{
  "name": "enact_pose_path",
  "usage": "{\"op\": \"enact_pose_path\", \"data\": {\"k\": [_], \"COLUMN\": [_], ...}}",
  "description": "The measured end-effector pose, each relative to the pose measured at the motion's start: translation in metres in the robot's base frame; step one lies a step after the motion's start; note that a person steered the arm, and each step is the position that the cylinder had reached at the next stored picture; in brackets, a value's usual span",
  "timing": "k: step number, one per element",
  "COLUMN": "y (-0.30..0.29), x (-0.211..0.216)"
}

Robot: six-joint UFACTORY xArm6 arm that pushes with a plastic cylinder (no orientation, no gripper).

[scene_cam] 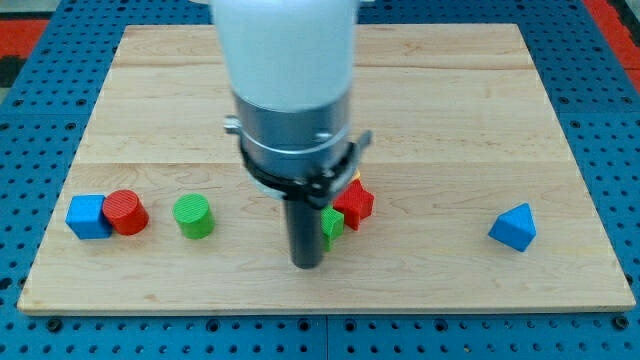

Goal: Move the green star left to the yellow hexagon

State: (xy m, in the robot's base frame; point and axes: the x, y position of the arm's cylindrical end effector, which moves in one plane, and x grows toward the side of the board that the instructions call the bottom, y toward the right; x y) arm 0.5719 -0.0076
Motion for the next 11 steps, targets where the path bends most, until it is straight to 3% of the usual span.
{"op": "enact_pose_path", "data": {"k": [1,3,5,6,7,8,9,10,11], "y": [0.046,-0.038,-0.042,-0.042,-0.023,-0.028,-0.076,-0.075,-0.060], "x": [0.007,-0.028,-0.062,-0.042,-0.054,-0.074,-0.094,-0.111,-0.081]}}
